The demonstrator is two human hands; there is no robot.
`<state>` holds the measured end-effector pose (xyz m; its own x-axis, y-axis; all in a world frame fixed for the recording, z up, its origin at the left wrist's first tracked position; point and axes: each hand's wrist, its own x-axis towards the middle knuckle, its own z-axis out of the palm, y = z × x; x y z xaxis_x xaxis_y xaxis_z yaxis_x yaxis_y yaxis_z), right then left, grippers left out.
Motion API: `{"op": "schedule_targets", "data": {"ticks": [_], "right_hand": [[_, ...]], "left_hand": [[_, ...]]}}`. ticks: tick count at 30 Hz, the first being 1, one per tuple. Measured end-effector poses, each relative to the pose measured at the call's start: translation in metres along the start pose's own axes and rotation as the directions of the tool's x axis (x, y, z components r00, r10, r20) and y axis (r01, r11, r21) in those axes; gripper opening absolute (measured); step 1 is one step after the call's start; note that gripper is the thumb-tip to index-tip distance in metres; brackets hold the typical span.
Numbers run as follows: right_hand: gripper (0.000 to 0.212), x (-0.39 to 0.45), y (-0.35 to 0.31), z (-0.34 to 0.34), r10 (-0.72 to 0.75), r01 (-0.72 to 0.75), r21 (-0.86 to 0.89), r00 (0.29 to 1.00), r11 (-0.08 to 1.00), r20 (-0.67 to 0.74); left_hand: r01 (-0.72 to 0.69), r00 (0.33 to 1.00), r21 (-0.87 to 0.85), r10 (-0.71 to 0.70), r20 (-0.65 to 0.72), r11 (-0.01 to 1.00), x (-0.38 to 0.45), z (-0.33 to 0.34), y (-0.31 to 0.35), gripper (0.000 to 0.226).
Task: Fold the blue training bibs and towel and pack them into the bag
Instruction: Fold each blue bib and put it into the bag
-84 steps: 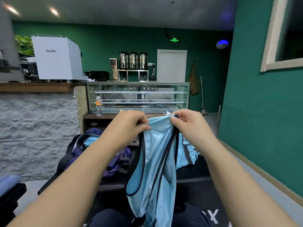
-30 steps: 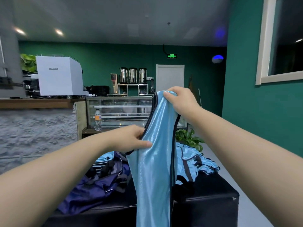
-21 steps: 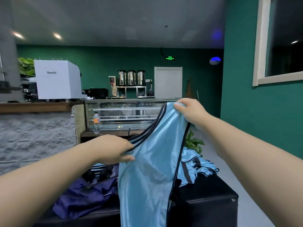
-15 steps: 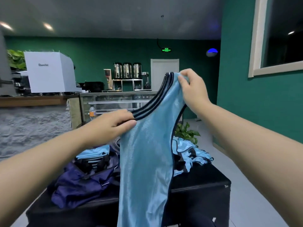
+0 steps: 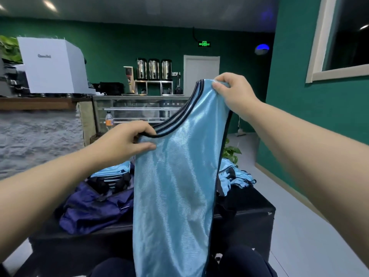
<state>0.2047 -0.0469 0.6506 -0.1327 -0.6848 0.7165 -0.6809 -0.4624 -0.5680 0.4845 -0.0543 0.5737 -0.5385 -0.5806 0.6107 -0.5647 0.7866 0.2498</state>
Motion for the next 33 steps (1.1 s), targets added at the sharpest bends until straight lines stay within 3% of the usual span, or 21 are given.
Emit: {"op": "schedule_targets", "data": {"ticks": [6,10,12,16,24,33], "right_hand": [[0.015,0.011,0.029,0.030,0.058,-0.059,0.012,0.997,0.998,0.040],[0.014,0.020,0.056,0.052,0.068,-0.068,-0.011,0.995,0.998,0.078],[0.015,0.020,0.075,0.069,0.098,-0.098,-0.004,0.989,0.995,0.110],[0.016,0.025,0.116,0.103,0.137,-0.137,-0.009,0.980,0.991,0.144],[0.015,0.061,0.180,0.160,0.215,-0.206,-0.061,0.945,0.977,0.247],[0.017,0.124,0.246,0.226,0.285,-0.236,-0.176,0.888,0.956,0.361]], "left_hand": [[0.125,0.981,-0.241,-0.156,-0.114,0.962,0.001,0.037,-0.036,0.041],[0.298,0.938,-0.521,-0.346,0.005,0.800,0.003,0.070,-0.071,0.047],[0.363,0.914,-0.579,-0.401,0.067,0.730,-0.001,0.092,-0.091,0.043],[0.427,0.855,-0.550,-0.518,-0.012,0.718,-0.003,0.138,-0.125,0.037],[0.493,0.827,-0.434,-0.561,-0.035,0.754,0.024,0.190,-0.184,0.041],[0.456,0.874,-0.288,-0.485,-0.035,0.842,0.059,0.231,-0.232,0.030]]}}
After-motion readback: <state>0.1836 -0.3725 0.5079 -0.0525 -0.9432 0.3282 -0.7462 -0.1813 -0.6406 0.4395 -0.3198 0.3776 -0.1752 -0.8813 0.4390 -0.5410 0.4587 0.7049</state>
